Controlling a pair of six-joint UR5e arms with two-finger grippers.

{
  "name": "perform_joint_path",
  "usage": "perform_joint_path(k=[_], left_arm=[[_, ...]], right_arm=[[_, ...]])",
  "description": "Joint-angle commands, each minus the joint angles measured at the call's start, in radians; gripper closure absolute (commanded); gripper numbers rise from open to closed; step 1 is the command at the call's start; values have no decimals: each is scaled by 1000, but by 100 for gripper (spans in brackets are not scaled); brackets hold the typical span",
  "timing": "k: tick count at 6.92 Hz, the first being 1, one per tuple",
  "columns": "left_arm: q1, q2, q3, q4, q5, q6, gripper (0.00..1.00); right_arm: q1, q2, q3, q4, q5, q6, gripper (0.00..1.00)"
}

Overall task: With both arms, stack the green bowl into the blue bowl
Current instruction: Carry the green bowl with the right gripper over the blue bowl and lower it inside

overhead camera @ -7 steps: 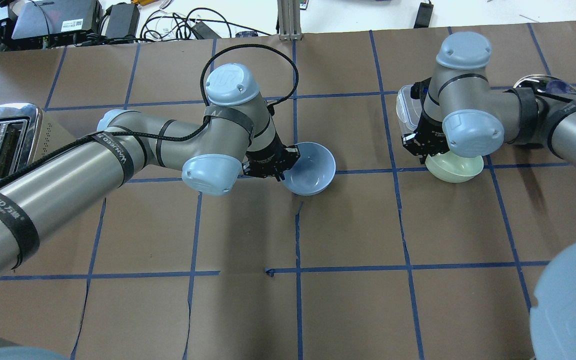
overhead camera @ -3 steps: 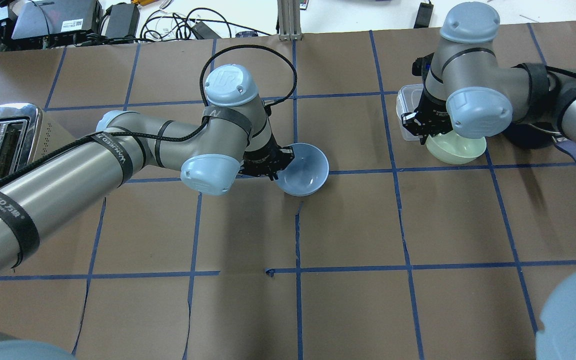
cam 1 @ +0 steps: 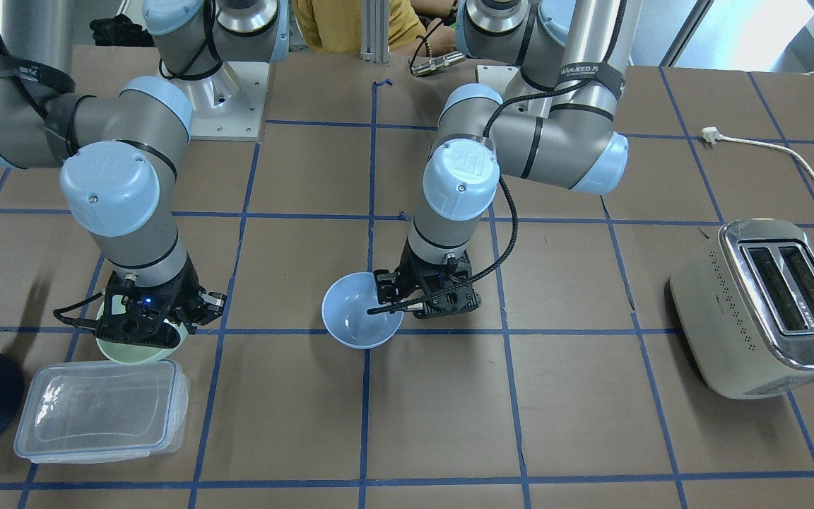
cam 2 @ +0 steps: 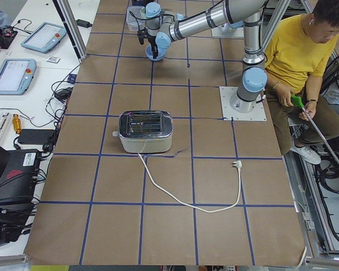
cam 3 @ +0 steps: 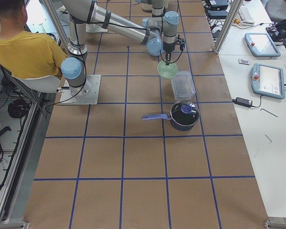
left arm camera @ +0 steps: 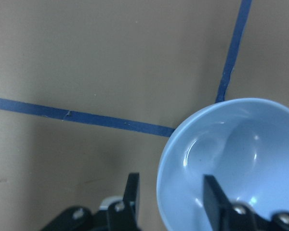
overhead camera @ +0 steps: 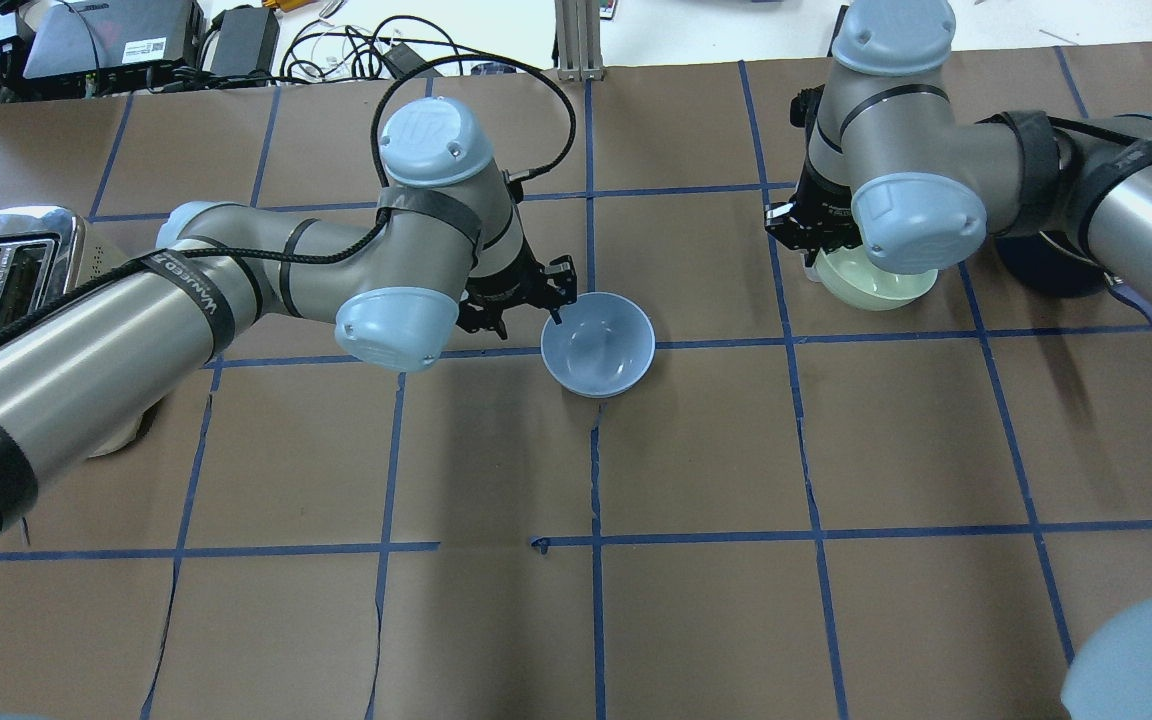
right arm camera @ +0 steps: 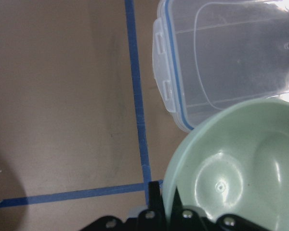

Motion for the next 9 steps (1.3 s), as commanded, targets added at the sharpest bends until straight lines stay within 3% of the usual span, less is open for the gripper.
perform_joint_path(k=[1,3,5,7,9], left_arm=[[139,112,61,-192,29,265,12],[257,168,214,-451,28,376,5],[279,193,375,-657,43,389,1],[310,206,386,-679,44,466,0],[298,194,388,-678,105,432,0]], right_arm=[[100,6,-14,-36,-38,158,100],[199,23,-57,-38,-111,207,100],[337,105,-136,-43,-116,366,100],[418,196,-228,-40,-114,480,100],[460,235,-250,-29,-101,497,100]])
